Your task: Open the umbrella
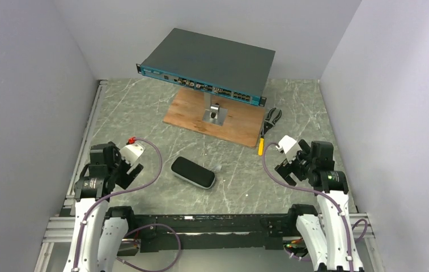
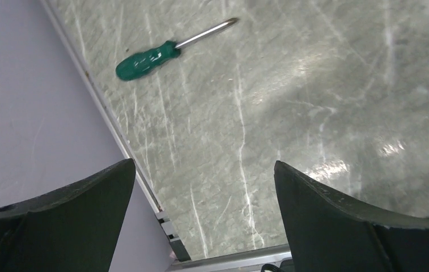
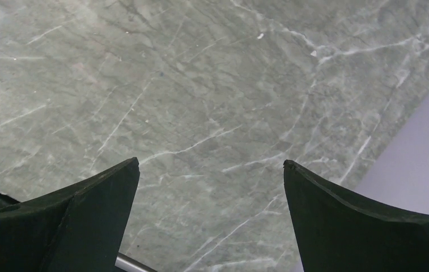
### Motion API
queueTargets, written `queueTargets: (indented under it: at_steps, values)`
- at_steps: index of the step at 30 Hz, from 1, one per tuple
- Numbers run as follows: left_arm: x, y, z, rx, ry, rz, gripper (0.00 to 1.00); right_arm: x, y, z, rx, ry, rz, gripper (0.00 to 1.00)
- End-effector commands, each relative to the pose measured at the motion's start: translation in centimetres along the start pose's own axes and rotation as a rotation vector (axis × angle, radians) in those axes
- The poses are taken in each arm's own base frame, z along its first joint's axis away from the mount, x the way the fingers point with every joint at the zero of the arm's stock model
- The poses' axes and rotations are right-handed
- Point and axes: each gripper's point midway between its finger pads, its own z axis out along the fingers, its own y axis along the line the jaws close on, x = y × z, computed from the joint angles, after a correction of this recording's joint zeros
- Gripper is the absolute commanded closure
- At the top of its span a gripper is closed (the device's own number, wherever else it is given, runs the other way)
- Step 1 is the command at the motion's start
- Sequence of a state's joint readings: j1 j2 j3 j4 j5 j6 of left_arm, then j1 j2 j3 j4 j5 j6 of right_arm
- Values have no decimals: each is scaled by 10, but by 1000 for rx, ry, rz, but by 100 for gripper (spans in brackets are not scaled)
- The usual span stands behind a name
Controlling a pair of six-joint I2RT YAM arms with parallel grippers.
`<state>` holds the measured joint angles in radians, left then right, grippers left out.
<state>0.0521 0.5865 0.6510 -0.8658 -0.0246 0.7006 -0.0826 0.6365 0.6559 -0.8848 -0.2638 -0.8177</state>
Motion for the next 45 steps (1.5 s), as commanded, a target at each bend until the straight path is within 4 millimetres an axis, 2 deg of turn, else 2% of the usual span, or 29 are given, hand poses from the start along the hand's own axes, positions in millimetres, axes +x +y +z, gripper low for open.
queueTargets:
  at_steps: [1,4,7,12,17,19,21,24,27,29,32,35,37,41,45]
  values:
    - [-35,-16,-17,164,-135,117,2,-18,5,-7,-81,-47,-39,0]
    - [-44,-45,-26,344,-197,250,1,-18,9,-3,-127,-41,-68,1]
    - [-55,-65,-20,426,-240,384,1,-23,11,1,-163,-44,-105,2]
    - [-59,-118,-15,596,-269,641,1,-27,14,17,-214,-33,-149,3]
    - [-41,-165,-7,764,-235,803,11,-34,31,38,-284,-24,-237,4]
    - [-39,-182,-3,802,-236,854,19,-34,33,43,-298,-19,-262,4]
    - [-43,-196,5,812,-243,889,32,-37,34,46,-308,-26,-281,4]
    - [-70,-208,23,775,-275,885,44,-40,34,48,-317,-35,-295,4]
    - [-104,-209,46,753,-239,791,51,-44,35,48,-320,-54,-303,5]
    - [-134,-199,69,723,-231,687,54,-47,35,47,-320,-68,-307,5]
    - [-189,-164,107,633,-258,453,54,-48,39,46,-330,-87,-314,6]
    - [-224,-124,126,525,-294,262,51,-50,43,48,-338,-104,-325,8]
    - [-228,-113,124,511,-317,225,50,-54,46,51,-345,-121,-333,10]
    - [-212,-114,105,539,-334,218,48,-68,54,60,-364,-157,-329,16]
    - [-202,-116,88,610,-302,83,46,-82,67,70,-401,-182,-352,26]
